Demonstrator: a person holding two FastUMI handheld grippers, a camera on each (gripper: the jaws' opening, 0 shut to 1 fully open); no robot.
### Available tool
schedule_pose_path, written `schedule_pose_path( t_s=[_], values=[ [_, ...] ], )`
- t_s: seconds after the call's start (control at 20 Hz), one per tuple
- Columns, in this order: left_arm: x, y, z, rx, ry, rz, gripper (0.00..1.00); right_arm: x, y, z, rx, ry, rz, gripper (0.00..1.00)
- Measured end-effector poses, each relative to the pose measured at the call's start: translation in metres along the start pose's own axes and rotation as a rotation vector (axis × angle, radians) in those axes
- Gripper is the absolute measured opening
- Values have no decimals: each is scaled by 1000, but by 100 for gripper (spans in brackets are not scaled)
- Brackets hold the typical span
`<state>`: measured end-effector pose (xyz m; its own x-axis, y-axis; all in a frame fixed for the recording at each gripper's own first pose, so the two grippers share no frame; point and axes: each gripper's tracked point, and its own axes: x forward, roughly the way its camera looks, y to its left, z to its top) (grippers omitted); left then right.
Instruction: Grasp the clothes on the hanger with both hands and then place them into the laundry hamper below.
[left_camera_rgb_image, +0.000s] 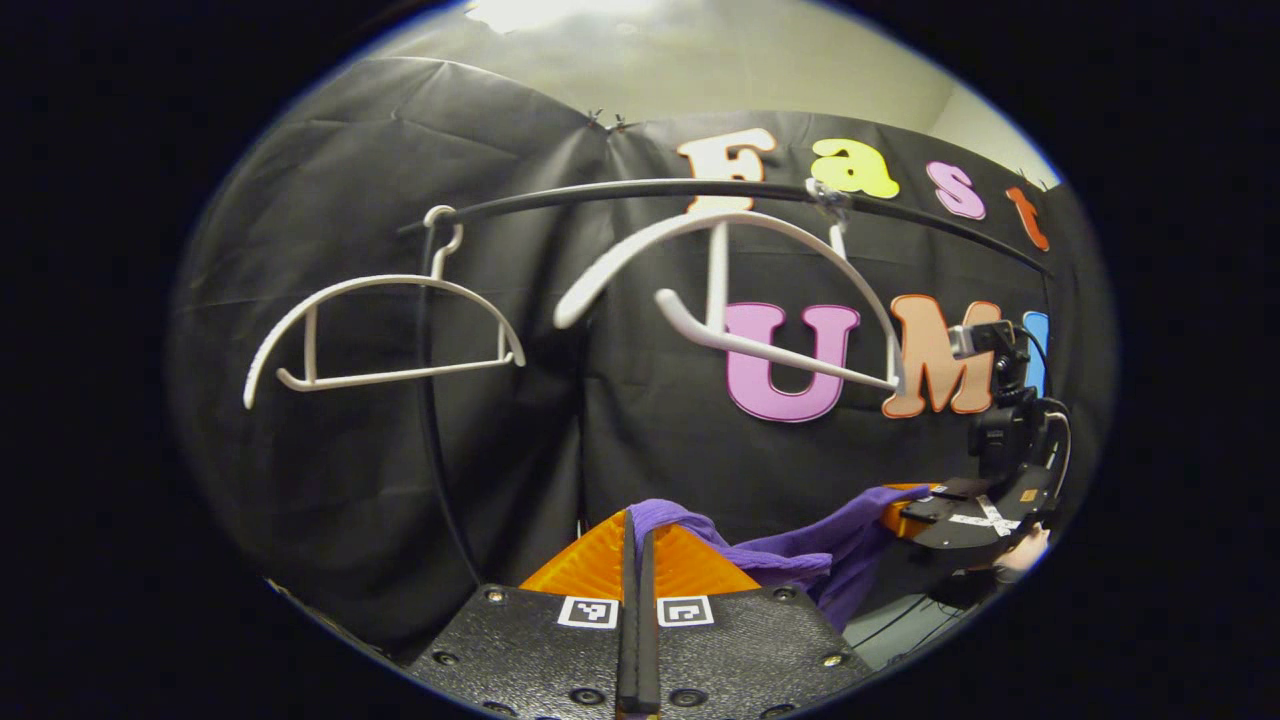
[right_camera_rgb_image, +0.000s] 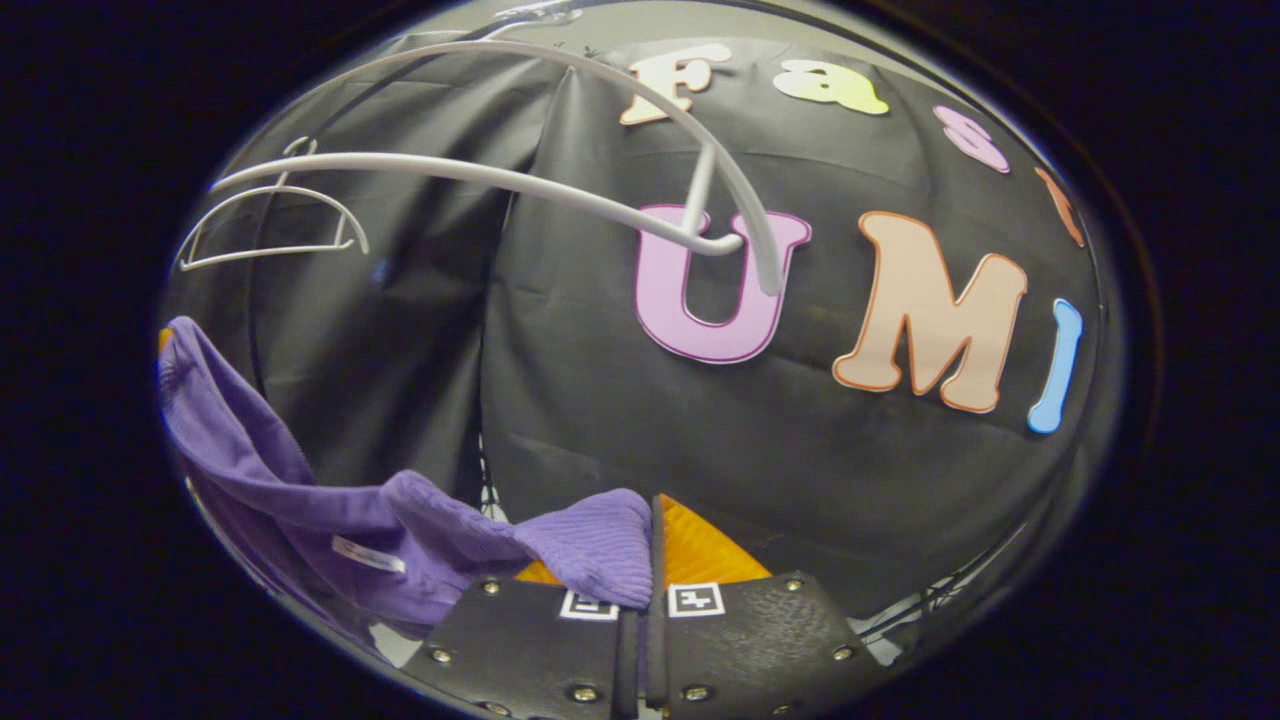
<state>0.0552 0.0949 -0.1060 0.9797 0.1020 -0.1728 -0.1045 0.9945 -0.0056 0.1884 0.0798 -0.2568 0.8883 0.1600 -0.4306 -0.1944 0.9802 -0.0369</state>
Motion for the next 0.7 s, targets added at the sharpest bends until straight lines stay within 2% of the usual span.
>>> schedule_pose_path(
  t_s=[0.4, 0.7],
  values=[
    [18, -58, -14, 1, 10, -178, 0, -21, 48, 0, -14, -18, 143, 6],
    [36, -74, -41, -28, 61, -231, 0, -24, 61, -31, -15, 38, 201, 6]
  ],
)
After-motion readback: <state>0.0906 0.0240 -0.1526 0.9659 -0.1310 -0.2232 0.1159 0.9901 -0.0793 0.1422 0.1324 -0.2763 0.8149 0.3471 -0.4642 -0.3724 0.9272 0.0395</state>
